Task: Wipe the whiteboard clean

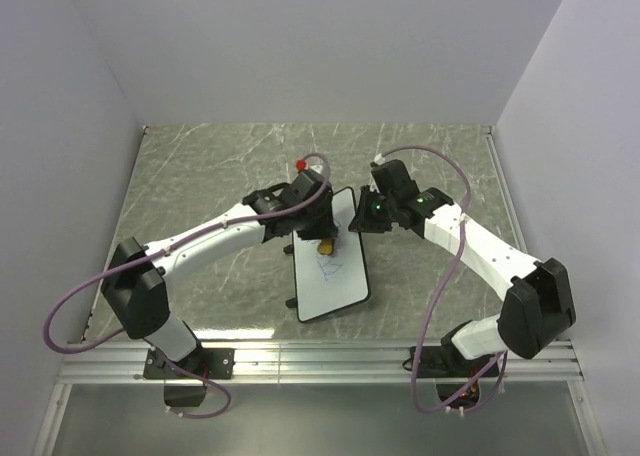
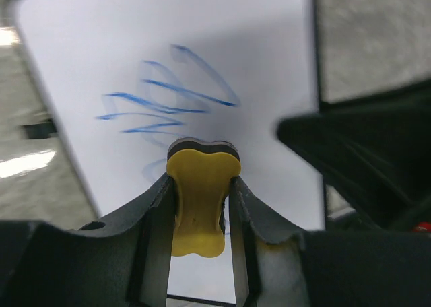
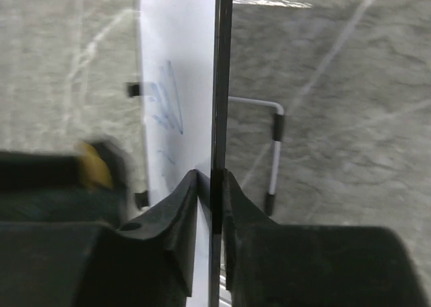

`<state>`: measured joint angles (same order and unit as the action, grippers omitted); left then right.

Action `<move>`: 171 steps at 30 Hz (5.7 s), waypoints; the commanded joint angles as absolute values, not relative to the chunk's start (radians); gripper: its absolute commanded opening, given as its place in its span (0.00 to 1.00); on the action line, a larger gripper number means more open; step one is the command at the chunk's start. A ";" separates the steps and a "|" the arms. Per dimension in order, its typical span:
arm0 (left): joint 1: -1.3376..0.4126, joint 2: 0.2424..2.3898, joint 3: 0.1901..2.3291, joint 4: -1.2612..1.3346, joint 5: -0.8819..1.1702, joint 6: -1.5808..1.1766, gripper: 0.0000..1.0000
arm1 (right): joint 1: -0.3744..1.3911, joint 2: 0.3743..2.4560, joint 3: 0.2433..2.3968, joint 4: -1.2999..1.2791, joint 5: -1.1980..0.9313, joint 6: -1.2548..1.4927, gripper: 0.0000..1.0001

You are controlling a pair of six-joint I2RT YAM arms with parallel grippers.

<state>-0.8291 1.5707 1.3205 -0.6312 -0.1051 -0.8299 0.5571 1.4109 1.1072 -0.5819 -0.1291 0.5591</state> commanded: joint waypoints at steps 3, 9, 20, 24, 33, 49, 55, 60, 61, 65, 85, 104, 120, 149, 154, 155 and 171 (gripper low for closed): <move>-0.888 1.603 1.305 -0.419 0.064 -0.848 0.00 | 0.558 1.405 1.089 -0.591 -0.109 0.529 0.08; -0.887 1.686 1.388 -0.399 0.038 -0.841 0.00 | 0.558 1.391 1.071 -0.598 -0.110 0.529 0.00; -0.718 1.752 1.140 -0.241 0.077 -0.858 0.00 | 0.560 1.342 1.052 -0.612 -0.152 0.523 0.00; -0.695 1.782 1.092 -0.204 0.080 -0.844 0.00 | 0.563 1.328 1.054 -0.623 -0.153 0.514 0.00; -0.647 1.844 1.126 -0.189 0.118 -0.819 0.00 | 0.563 1.331 1.055 -0.627 -0.160 0.505 0.00; -0.896 1.743 1.375 -0.293 0.137 -0.860 0.00 | 0.569 1.345 1.071 -0.626 -0.150 0.503 0.00; -0.876 1.729 1.243 -0.304 0.043 -0.887 0.00 | 0.569 1.335 1.065 -0.627 -0.146 0.508 0.00; -0.750 1.762 1.105 -0.239 0.048 -0.911 0.00 | 0.569 1.324 1.062 -0.627 -0.144 0.508 0.00; -0.732 1.767 1.089 -0.232 0.049 -0.910 0.00 | 0.569 1.321 1.063 -0.630 -0.143 0.509 0.00; -0.696 1.782 1.014 -0.218 0.040 -0.905 0.00 | 0.569 1.309 1.065 -0.637 -0.133 0.509 0.00; -1.058 1.557 1.013 -0.298 0.022 -0.980 0.00 | 0.569 1.364 1.153 -0.675 -0.040 0.537 0.00; -0.890 1.632 0.689 -0.098 -0.037 -1.014 0.00 | 0.571 1.296 1.126 -0.683 -0.066 0.540 0.00; -0.859 1.804 0.916 -0.129 0.014 -0.916 0.00 | 0.589 1.299 1.123 -0.678 -0.083 0.538 0.00; -1.092 1.535 0.755 -0.094 -0.061 -1.172 0.00 | 0.592 1.322 1.141 -0.686 -0.054 0.537 0.00; -1.086 1.575 0.675 -0.077 -0.072 -1.198 0.00 | 0.592 1.302 1.131 -0.687 -0.045 0.541 0.00; -1.089 1.592 0.667 -0.069 -0.072 -1.206 0.00 | 0.591 1.301 1.131 -0.689 -0.040 0.541 0.00; -1.383 1.641 1.032 -0.324 -0.291 -1.235 0.00 | 0.592 1.367 1.207 -0.712 -0.020 0.575 0.00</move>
